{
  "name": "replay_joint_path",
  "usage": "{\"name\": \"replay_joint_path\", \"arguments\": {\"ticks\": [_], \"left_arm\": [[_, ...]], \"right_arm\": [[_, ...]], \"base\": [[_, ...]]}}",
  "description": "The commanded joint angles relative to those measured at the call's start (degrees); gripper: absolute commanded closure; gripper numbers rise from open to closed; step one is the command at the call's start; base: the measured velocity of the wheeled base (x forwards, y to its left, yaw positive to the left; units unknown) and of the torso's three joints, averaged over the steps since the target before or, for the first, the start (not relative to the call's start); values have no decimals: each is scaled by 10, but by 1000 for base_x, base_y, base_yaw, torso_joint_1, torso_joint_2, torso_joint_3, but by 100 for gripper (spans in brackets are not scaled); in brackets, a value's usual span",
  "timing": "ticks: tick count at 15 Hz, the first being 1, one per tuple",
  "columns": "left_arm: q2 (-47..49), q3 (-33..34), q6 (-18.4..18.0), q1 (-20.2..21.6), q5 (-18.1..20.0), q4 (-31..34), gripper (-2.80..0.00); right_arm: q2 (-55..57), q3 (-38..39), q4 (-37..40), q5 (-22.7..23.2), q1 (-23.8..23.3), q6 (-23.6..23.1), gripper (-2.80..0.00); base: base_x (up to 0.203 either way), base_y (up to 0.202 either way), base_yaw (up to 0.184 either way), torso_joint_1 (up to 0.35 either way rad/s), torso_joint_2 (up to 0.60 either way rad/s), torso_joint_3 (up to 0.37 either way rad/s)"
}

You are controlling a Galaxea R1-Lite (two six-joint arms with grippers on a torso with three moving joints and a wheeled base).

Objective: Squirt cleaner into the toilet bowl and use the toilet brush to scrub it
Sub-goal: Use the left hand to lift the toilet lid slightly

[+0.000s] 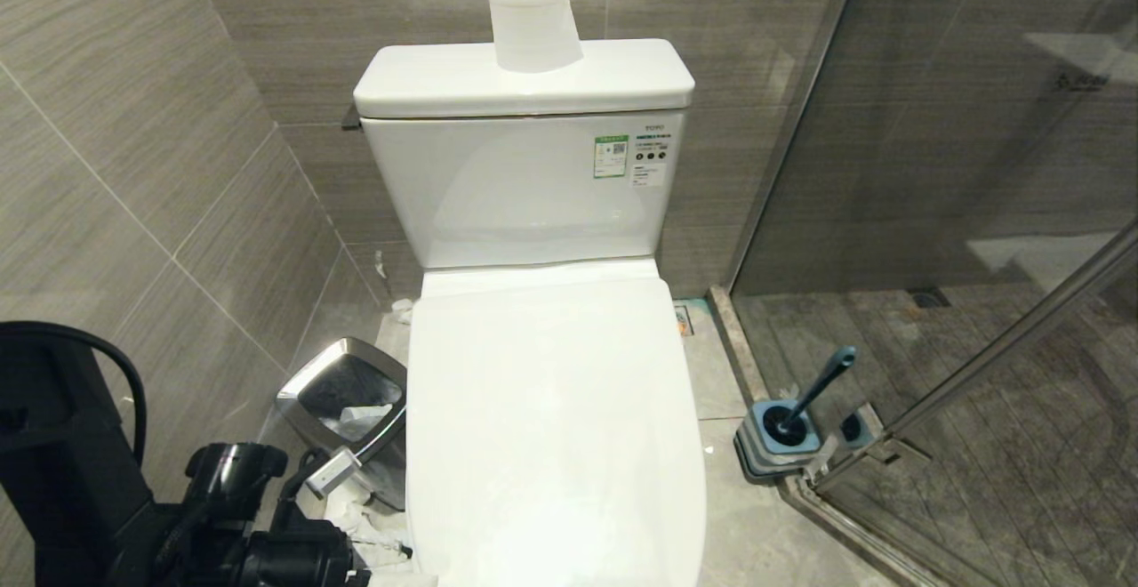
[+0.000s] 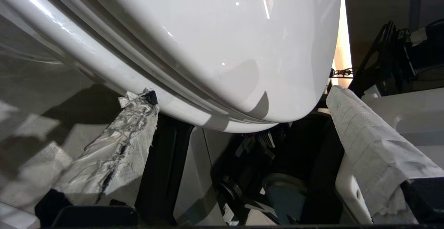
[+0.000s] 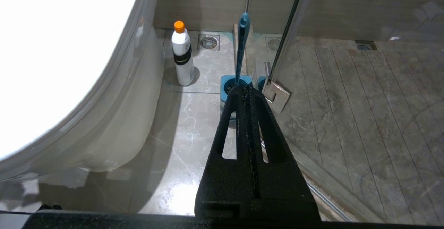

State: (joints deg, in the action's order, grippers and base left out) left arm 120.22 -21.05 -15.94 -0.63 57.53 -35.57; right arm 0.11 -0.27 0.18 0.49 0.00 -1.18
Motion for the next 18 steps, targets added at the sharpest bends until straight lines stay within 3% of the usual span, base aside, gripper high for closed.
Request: {"name": "replay_joint_path", "arguments": {"ticks": [1,18], "left_arm": [[-2,0,5,-2,3,0,-280],[-17,0,5,-31,0,24,-280]], "right_arm": [[0,0,0,0,0,0,0],[0,0,0,0,-1,0,0]], "base": [[0,0,0,0,0,0],[0,0,0,0,0,0]]}}
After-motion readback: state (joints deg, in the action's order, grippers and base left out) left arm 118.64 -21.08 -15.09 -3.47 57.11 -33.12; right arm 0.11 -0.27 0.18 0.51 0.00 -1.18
